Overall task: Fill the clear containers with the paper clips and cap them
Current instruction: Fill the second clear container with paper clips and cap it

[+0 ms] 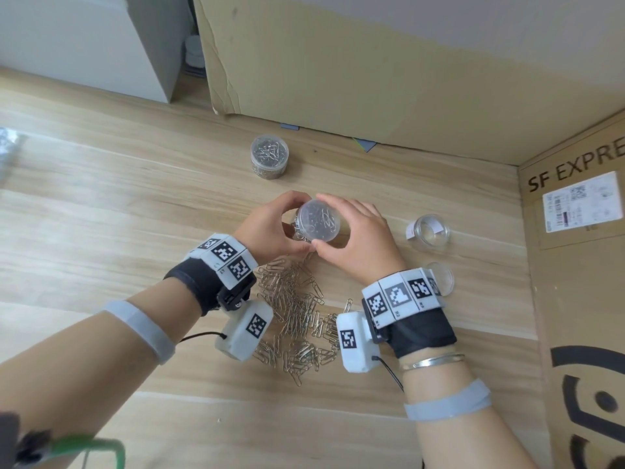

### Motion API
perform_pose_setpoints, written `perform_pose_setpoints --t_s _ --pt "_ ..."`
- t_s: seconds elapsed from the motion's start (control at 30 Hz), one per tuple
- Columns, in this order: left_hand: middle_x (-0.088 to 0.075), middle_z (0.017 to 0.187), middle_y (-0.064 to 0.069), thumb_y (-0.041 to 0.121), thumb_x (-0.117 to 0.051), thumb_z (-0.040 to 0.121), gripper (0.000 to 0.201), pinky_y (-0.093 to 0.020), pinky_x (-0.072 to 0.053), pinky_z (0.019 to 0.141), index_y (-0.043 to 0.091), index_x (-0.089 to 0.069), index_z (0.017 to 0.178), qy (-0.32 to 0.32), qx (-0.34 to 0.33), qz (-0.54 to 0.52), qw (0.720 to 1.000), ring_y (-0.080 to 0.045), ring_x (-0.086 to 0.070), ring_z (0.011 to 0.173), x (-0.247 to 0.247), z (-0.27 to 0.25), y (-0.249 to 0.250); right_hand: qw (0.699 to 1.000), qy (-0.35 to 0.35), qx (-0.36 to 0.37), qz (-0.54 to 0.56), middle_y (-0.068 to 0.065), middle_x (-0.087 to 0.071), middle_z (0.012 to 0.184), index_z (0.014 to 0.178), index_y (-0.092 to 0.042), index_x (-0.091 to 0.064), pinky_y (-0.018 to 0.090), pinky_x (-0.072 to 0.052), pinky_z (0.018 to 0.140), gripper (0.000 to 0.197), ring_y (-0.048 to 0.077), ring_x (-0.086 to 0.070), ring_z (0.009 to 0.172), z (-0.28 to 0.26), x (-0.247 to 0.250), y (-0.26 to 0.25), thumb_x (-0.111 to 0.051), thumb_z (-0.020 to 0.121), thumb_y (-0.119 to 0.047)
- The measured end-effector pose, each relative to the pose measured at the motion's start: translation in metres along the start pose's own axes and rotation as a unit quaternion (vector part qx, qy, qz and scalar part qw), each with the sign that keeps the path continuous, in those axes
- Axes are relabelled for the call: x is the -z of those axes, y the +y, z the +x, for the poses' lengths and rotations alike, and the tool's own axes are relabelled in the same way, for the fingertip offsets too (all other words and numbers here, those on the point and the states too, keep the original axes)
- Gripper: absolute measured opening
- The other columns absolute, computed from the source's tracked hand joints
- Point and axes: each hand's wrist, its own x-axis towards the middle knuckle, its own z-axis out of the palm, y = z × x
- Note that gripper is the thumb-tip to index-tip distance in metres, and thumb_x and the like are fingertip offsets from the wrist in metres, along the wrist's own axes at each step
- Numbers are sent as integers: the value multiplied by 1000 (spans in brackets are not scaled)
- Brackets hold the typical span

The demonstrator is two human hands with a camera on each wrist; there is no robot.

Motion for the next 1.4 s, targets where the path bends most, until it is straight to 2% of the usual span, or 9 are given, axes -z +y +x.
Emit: perform_pose_setpoints --t_s 0.17,0.27,0.43,0.6,0.77,0.87,1.0,1.2,1.4 --pt "-56 118 5 11 -80 62 67 -21 -53 68 20 -46 120 -30 6 24 999 -11 -62 64 1 -2 3 998 -57 40 1 -17 -52 128 124 -36 -45 36 -38 101 62 15 -46 120 3 4 2 -62 70 -8" --pt "-56 115 6 13 -80 62 66 -25 -53 72 20 -47 119 -34 13 33 999 -10 -62 65 1 -2 3 996 -76 46 2 -16 -52 129 121 -35 -46 34 -40 100 63 13 -48 119 5 5 4 -62 71 -1" --pt "-56 111 8 13 -82 60 66 -33 -55 82 20 -50 117 -21 17 24 999 -26 -67 85 -1 0 1 998 -57 -5 7 -9 -55 124 124 -32 -47 35 -46 96 64 11 -55 110 9 5 6 -76 67 -30" --pt "-56 109 11 14 -81 61 63 -11 -50 65 20 -50 115 -18 15 25 999 4 -59 58 -2 2 1 998 -54 -27 -18 -9 -58 122 122 -31 -52 30 -46 94 67 11 -56 106 12 8 3 -78 62 -46" --pt "-59 115 7 12 -81 60 63 -21 -51 69 20 -50 115 -4 21 4 1000 -3 -61 61 -4 5 5 996 -7 -87 -5 -2 -61 115 118 -25 -57 35 -48 90 66 16 -61 97 14 5 1 -72 63 -58" --pt "-59 112 7 12 -81 60 62 -15 -48 64 18 -51 114 -18 17 13 1000 4 -51 49 -2 8 4 998 -30 -56 4 -1 -60 120 123 -26 -56 32 -46 95 64 16 -59 104 14 7 2 -78 65 -41" --pt "-56 111 9 12 -82 60 67 -31 -53 78 19 -50 118 -29 37 20 999 -14 -57 70 1 10 2 997 -75 13 6 -7 -54 132 129 -27 -52 12 -30 102 68 9 -50 120 16 11 4 -77 67 -10" --pt "-58 107 8 14 -84 56 64 -22 -47 64 18 -52 111 -10 16 13 1000 5 -50 48 0 14 2 996 -21 -85 -26 -1 -64 115 120 -25 -58 30 -47 93 61 15 -61 103 18 10 -2 -71 67 -54" --pt "-60 109 8 15 -84 55 64 -15 -44 62 17 -52 111 9 4 41 999 0 -50 51 -4 15 2 989 -19 -137 -52 1 -67 108 115 -18 -59 30 -48 90 69 17 -60 105 24 8 -6 -67 64 -63"
